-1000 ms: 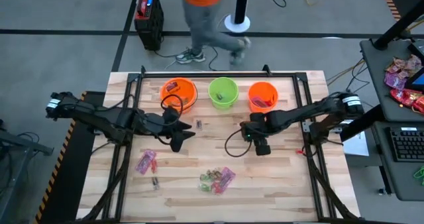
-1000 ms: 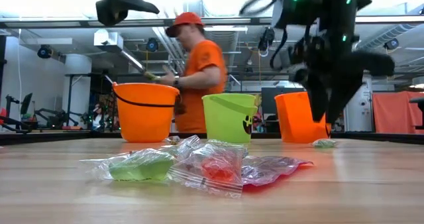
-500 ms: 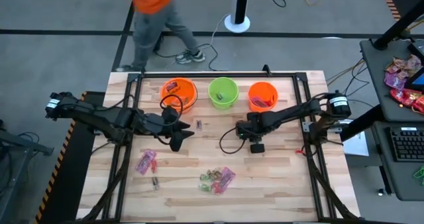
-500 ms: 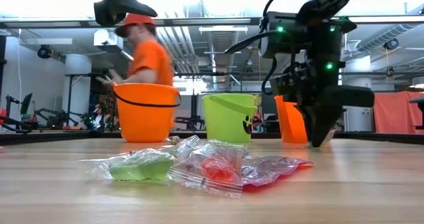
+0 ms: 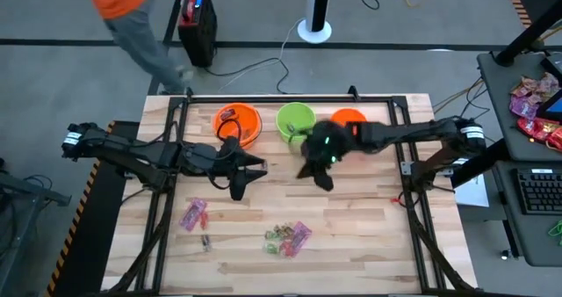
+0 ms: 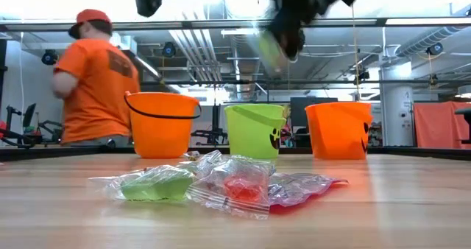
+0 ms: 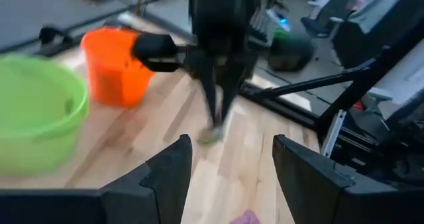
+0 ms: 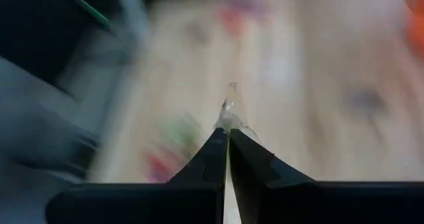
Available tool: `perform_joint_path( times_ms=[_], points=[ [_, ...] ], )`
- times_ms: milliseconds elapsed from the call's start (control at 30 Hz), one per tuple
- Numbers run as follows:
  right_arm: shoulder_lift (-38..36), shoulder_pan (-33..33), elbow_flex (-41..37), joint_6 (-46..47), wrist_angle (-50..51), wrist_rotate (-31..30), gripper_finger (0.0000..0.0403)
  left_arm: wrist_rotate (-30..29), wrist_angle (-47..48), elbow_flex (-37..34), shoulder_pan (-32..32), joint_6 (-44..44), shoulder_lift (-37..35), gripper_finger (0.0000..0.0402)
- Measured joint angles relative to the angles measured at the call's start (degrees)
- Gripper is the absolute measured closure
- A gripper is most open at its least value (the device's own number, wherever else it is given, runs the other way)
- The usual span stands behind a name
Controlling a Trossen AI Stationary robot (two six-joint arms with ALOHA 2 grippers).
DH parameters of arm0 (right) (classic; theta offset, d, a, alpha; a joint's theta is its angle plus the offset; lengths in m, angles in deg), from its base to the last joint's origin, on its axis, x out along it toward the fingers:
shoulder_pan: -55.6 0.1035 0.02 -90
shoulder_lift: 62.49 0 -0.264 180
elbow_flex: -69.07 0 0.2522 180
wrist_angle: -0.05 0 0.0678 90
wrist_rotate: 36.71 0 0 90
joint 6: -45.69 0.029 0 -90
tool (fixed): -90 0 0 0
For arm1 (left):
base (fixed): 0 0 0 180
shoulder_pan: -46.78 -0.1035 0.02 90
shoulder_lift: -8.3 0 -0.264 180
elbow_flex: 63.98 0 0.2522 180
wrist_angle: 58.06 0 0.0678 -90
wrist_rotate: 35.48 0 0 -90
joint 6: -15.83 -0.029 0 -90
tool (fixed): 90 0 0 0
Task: Sort candy by brand, put in halloween buckets
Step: Put the green gummy into the left orange bucket
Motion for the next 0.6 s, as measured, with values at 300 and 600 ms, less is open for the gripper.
perform_joint_path(
  times_ms=[300,600],
  points=[
    [2.01,-2.17,9.95,4.34,-9.95,16.68,0.0394,5.66,-7.31,0.00,-1.79,-3.24,2.09,0.0208],
    [7.28,-2.70,17.32,1.81,-10.37,16.04,0.0394,8.12,-14.96,0.00,-1.86,-5.10,5.25,0.0208]
  ],
)
